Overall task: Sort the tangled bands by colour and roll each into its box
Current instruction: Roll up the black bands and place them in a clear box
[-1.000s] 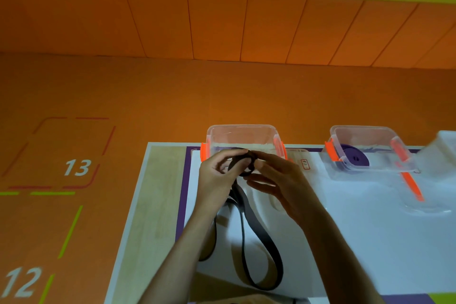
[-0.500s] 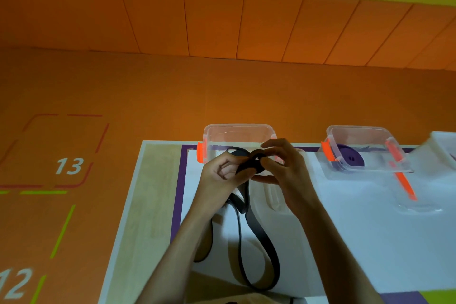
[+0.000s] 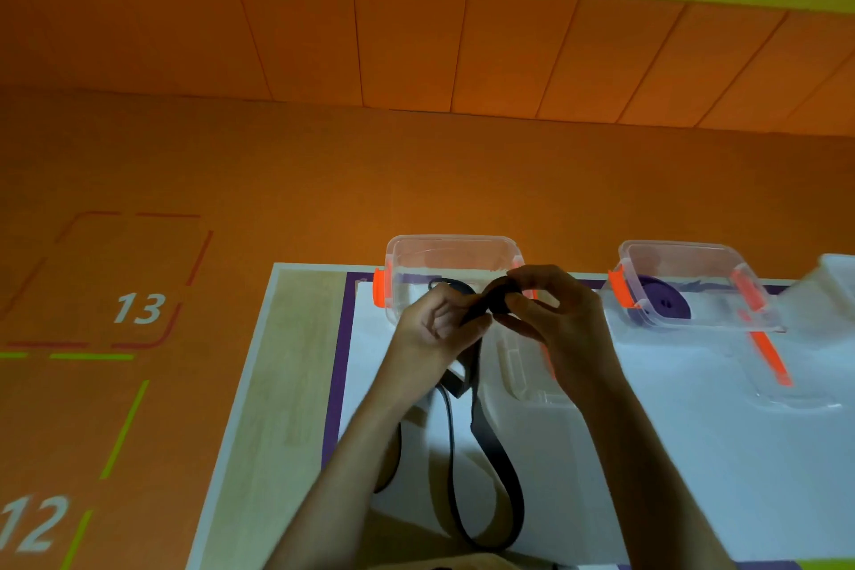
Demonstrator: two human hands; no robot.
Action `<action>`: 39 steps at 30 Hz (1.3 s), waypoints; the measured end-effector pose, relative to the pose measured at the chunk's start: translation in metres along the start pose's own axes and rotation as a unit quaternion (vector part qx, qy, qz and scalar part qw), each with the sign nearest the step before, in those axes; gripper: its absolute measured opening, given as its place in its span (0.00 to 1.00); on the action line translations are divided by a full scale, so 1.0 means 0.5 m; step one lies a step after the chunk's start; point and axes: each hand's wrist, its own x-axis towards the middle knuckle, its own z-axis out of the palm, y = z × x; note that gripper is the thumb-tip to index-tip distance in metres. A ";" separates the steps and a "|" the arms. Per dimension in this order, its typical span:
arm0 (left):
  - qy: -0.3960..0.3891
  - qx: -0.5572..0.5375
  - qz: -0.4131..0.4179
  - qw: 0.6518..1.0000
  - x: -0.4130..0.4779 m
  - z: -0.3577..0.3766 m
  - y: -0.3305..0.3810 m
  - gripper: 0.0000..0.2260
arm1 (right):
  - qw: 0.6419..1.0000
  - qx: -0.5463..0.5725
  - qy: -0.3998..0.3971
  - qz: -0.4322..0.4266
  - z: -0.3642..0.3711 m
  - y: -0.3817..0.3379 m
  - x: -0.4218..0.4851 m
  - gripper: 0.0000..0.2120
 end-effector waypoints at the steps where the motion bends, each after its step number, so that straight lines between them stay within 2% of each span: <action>1: 0.005 -0.011 0.005 1.000 -0.001 0.008 -0.002 0.16 | 1.000 0.005 0.000 0.001 0.003 0.004 -0.002 0.11; 4: 0.041 -0.006 0.030 0.999 0.001 0.016 -0.003 0.18 | 0.999 0.041 -0.006 0.007 0.016 0.011 -0.014 0.15; 6: 0.080 -0.016 0.042 0.996 0.002 0.020 -0.009 0.14 | 0.998 0.066 -0.021 0.006 0.023 0.014 -0.021 0.12; 8: 0.108 -0.042 0.041 0.992 -0.004 0.025 -0.016 0.10 | 0.999 0.033 -0.020 -0.004 0.021 0.012 -0.024 0.07; 10: 0.119 -0.047 0.031 0.991 -0.009 0.029 -0.018 0.10 | 0.999 -0.043 -0.015 -0.023 0.013 0.013 -0.022 0.15; 13: 0.083 -0.026 0.018 0.996 -0.008 0.031 -0.009 0.13 | 0.994 -0.106 -0.009 -0.026 0.001 0.014 -0.021 0.19; 15: 0.044 -0.009 0.019 0.999 -0.007 0.033 -0.001 0.15 | 0.994 -0.109 -0.003 -0.025 -0.004 0.013 -0.023 0.20; 20: -0.023 0.087 0.031 0.995 -0.019 0.025 0.007 0.17 | 0.999 0.021 -0.022 -0.027 -0.007 0.008 -0.033 0.24; 22: -0.014 0.113 0.045 0.993 -0.020 0.017 0.006 0.18 | 0.998 0.028 -0.051 -0.028 -0.002 0.008 -0.036 0.22; 24: 0.024 0.112 0.039 0.993 -0.021 0.014 0.007 0.18 | 0.997 -0.032 -0.054 -0.034 0.000 0.003 -0.035 0.20; 27: 0.066 0.093 0.041 0.993 -0.027 0.016 0.006 0.11 | 0.991 -0.119 -0.051 -0.036 -0.004 -0.008 -0.030 0.20; 29: 0.076 0.086 0.064 0.991 -0.031 0.017 0.002 0.08 | 0.993 -0.101 -0.053 -0.020 -0.002 -0.011 -0.028 0.22; 31: 0.081 0.078 0.079 0.990 -0.032 0.012 -0.004 0.09 | 0.996 -0.065 -0.053 -0.012 0.003 -0.008 -0.026 0.21; 36: 0.030 0.111 0.083 0.990 -0.024 -0.016 0.007 0.15 | 0.996 0.056 -0.070 0.030 0.010 0.004 -0.030 0.18; 39: -0.012 0.175 0.094 0.980 -0.012 -0.032 0.031 0.14 | 0.996 0.001 -0.080 0.050 0.009 -0.009 -0.034 0.18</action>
